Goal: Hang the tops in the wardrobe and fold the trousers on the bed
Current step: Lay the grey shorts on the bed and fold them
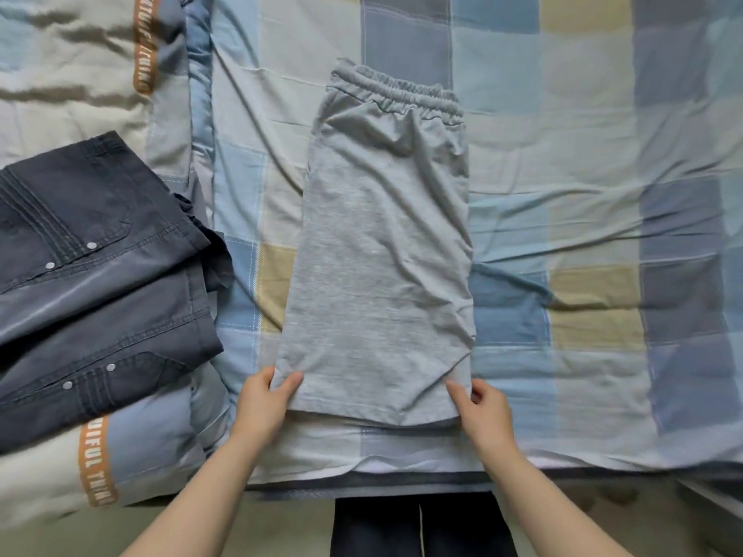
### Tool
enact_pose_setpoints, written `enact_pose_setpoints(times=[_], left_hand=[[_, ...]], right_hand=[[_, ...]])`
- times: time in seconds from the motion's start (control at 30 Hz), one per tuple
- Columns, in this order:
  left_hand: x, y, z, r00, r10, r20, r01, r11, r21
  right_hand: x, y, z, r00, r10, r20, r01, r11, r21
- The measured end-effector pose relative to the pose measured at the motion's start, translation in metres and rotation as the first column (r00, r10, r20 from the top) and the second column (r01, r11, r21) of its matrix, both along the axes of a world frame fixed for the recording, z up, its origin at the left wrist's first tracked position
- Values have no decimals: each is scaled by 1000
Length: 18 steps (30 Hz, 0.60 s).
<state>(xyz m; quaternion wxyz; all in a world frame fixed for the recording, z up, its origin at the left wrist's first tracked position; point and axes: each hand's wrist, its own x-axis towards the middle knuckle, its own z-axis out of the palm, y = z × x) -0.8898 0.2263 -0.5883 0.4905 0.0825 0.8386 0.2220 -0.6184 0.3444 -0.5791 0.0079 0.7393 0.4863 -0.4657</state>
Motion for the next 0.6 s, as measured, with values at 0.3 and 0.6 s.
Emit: enact_pose_setpoints(times=[0.3, 0.6], left_hand=[[22, -24, 13, 990, -60, -129, 44, 991, -127], [123, 5, 17, 551, -641, -534, 716, 692, -91]], right_hand=[[62, -41, 19, 865, 499, -54, -499, 867, 8], [39, 23, -2, 958, 285, -33, -285, 958, -1]])
